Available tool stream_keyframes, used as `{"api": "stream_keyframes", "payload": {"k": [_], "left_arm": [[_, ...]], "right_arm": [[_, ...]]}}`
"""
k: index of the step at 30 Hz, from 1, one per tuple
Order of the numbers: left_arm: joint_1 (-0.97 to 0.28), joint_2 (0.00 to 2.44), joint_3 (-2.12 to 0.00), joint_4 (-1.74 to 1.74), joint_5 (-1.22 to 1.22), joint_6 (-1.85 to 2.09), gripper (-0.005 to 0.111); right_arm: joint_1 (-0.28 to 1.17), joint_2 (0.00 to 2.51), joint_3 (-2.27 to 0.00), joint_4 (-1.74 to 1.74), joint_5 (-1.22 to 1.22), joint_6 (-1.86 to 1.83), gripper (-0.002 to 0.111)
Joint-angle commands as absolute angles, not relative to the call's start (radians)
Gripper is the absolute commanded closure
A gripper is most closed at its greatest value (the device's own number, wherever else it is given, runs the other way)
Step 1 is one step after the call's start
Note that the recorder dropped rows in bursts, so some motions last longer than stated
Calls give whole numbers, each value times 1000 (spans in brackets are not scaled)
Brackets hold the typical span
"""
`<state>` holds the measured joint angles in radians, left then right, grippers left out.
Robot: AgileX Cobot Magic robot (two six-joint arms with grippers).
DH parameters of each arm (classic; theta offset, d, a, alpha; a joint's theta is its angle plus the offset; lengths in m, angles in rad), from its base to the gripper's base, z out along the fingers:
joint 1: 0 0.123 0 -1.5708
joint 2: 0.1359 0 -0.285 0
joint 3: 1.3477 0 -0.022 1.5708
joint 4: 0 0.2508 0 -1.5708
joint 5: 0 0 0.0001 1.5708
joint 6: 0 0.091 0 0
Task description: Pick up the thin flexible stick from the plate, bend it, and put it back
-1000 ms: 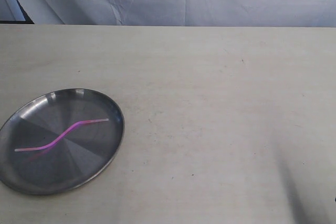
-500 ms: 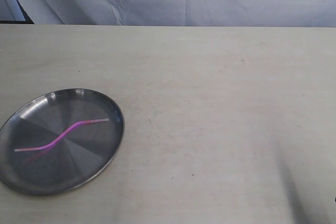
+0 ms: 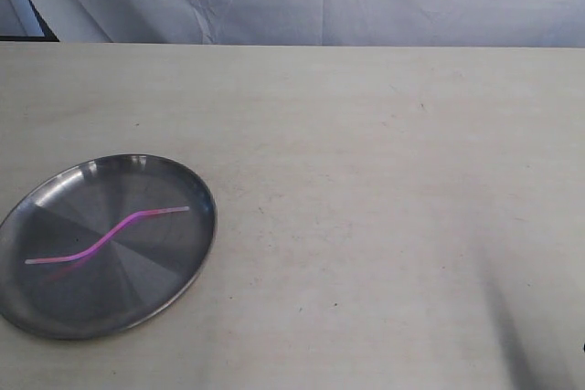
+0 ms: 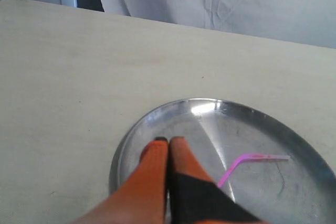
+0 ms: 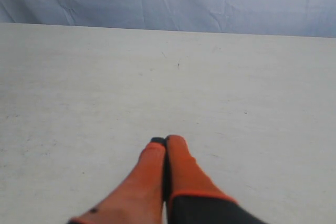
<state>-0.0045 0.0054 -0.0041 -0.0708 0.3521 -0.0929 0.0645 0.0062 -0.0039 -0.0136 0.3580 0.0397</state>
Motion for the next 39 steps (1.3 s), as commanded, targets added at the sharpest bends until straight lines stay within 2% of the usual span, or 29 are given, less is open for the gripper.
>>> {"api": "stream_keyframes", "payload": {"k": [1, 8, 39], "left_arm": [[-2, 0, 0, -81, 316, -99, 107], [-2, 0, 0, -56, 177, -99, 107], [-2, 0, 0, -47, 182, -95, 107]], "right_arm": [[58, 0, 0, -14, 352, 37, 109], [58, 0, 0, -14, 352, 37, 109], [58, 0, 0, -14, 352, 37, 109]]}}
